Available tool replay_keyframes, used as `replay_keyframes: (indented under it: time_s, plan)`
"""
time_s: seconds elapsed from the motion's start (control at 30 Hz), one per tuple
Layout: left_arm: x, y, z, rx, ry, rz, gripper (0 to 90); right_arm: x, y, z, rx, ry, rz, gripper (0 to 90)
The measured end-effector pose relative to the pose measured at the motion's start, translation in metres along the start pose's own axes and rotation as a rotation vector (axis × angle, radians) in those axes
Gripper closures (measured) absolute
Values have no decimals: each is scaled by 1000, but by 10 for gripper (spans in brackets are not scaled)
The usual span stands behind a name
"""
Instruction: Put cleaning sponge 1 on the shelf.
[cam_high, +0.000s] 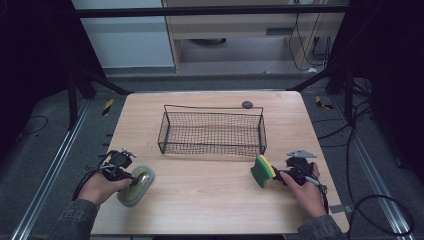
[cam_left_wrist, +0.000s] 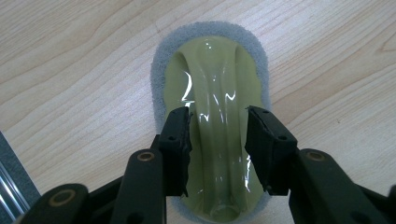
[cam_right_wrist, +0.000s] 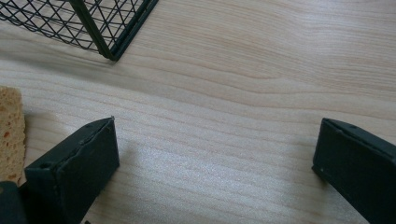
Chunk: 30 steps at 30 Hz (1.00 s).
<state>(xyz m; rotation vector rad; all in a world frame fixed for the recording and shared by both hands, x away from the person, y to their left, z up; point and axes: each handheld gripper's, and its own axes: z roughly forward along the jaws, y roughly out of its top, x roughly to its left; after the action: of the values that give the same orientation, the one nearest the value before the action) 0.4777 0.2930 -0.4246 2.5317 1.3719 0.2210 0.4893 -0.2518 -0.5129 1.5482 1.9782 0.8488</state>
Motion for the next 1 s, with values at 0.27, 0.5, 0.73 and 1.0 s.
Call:
replay_keyframes:
  time_s: [0.27,0.5,0.73,1.0]
  plan:
    - [0,1,3,3,-5,4,675,0,0,0,0,1,-2,5]
    - [-3,-1,1,-3,10,47,709,0,0,0,0,1,-3,5]
    - [-7,-3,-17,-39,36,126,710,0,0,0,0,1,-2,5]
    - [-15,0,-34,-86,54,226,710,0,0,0,-1,2,-5,5]
